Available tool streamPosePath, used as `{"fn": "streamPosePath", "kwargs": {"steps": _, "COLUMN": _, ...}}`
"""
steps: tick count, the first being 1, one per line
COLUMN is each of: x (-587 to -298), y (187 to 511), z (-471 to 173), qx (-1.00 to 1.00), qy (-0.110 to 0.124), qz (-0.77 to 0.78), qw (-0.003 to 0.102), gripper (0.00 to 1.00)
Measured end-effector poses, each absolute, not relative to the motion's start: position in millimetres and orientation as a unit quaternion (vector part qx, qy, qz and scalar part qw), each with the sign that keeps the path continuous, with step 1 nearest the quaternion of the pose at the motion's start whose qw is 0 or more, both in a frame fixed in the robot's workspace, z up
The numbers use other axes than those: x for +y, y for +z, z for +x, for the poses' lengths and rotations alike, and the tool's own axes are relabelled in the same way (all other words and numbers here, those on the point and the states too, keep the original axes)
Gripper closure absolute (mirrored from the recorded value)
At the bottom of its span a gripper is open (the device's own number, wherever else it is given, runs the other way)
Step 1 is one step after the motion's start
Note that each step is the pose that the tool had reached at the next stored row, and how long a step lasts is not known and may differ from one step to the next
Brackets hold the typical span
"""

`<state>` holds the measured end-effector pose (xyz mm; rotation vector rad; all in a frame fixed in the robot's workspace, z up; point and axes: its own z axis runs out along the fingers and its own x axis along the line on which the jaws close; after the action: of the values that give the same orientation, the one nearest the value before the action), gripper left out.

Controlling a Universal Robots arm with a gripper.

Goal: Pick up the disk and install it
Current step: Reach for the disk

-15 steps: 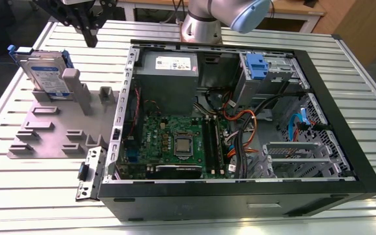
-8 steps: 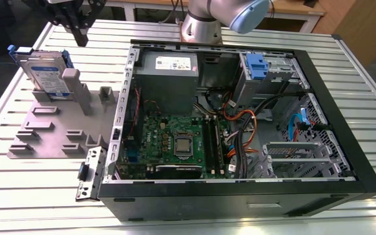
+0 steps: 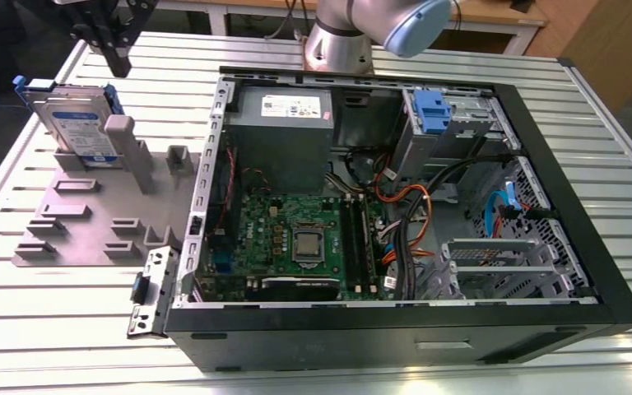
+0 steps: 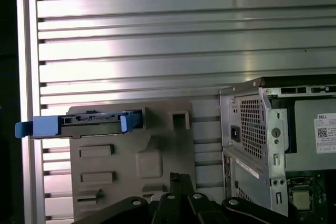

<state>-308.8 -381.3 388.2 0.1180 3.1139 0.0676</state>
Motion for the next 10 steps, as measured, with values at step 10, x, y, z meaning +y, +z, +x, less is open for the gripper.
{"fn": "streamPosePath", "kwargs": {"steps": 10, "x": -373, "y": 386, "z": -336, "qx": 0.999, "qy": 0.021, "qz": 0.038, "qw": 0.008, "gripper": 0.89}}
